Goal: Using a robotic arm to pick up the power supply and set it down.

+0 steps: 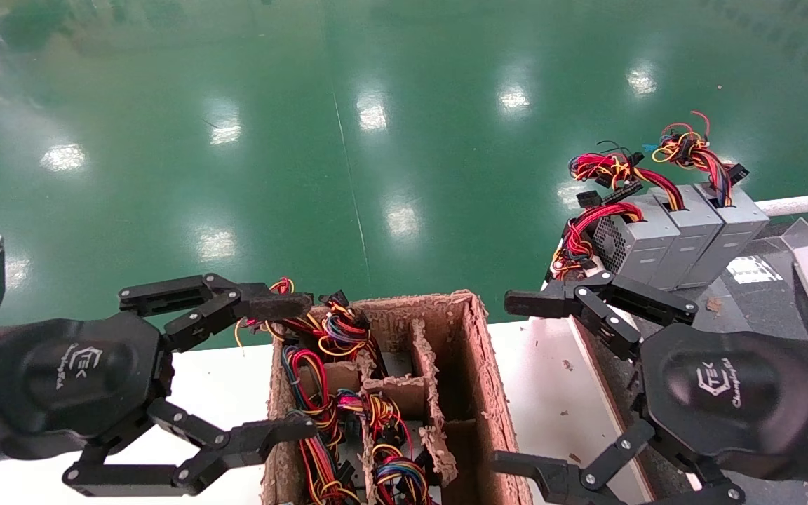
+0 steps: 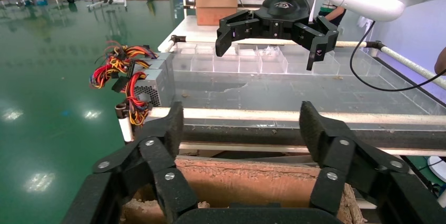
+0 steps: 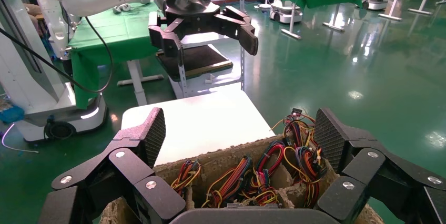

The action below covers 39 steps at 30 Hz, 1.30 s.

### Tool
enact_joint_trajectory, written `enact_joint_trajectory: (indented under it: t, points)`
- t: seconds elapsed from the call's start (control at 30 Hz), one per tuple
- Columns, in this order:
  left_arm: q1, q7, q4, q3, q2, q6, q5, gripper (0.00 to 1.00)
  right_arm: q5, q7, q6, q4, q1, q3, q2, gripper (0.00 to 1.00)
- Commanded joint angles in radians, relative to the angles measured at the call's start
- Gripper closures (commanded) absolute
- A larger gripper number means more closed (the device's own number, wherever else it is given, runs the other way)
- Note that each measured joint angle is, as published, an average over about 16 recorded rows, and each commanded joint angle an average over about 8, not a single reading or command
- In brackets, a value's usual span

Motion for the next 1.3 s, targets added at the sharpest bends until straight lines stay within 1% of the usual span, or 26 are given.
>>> enact_joint_trajectory:
  t: [0.03,1.0,1.03,1.27,1.3]
  points:
    - [0.0,0.0,0.0,0.0,0.0,0.0,0.0,1.0,0.0,0.0,0.0,0.0,0.0,0.0,0.0,0.0]
    - [0.0,0.0,0.0,0.0,0.0,0.0,0.0,1.0,0.0,0.0,0.0,0.0,0.0,0.0,0.0,0.0]
    - [0.0,0.0,0.0,0.0,0.0,0.0,0.0,0.92,0.0,0.0,0.0,0.0,0.0,0.0,0.0,0.0]
    - [0.0,0.0,0.0,0.0,0.0,0.0,0.0,0.05,0.0,0.0,0.0,0.0,0.0,0.0,0.0,0.0]
    - [0.0,0.0,0.0,0.0,0.0,0.0,0.0,0.0,0.0,0.0,0.0,0.0,0.0,0.0,0.0,0.0]
